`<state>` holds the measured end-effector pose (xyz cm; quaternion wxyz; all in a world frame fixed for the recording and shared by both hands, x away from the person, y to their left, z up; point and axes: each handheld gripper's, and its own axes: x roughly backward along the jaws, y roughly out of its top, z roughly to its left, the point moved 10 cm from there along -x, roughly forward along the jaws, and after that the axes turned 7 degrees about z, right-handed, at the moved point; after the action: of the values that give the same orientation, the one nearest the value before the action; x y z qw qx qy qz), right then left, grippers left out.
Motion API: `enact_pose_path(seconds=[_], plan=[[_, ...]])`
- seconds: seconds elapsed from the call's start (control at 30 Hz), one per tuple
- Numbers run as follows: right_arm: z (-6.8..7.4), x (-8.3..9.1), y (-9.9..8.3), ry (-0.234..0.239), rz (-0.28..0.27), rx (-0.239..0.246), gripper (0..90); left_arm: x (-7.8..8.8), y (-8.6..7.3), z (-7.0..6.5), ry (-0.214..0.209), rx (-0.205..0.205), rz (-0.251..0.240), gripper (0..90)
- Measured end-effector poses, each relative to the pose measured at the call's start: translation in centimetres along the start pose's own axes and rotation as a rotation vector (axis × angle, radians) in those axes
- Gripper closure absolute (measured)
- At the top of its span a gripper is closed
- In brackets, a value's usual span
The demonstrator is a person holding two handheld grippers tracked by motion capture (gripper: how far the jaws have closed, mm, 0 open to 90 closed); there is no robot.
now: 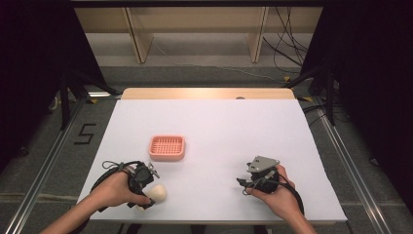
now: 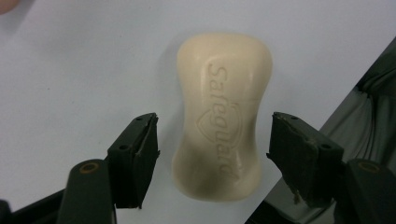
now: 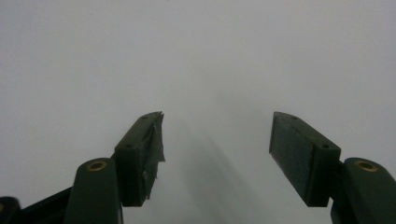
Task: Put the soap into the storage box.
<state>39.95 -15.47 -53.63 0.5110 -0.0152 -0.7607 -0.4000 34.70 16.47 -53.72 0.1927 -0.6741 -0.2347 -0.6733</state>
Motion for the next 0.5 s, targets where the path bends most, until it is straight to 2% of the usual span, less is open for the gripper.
enact_pose_path(seconds=[0.13,0.4,0.5], plan=[[0.0,0.0,0.0,0.001,0.0,0.0,35.7,-0.6,0.0,0.0,-0.009,0.015,0.021,32.7],[0.0,0.0,0.0,0.002,0.0,0.0,35.7,-1.2,-0.2,0.1,-0.014,0.005,0.062,34.7],[0.0,0.0,0.0,0.002,-0.001,0.0,35.7,-1.5,-0.2,0.1,-0.019,0.011,0.06,35.5]])
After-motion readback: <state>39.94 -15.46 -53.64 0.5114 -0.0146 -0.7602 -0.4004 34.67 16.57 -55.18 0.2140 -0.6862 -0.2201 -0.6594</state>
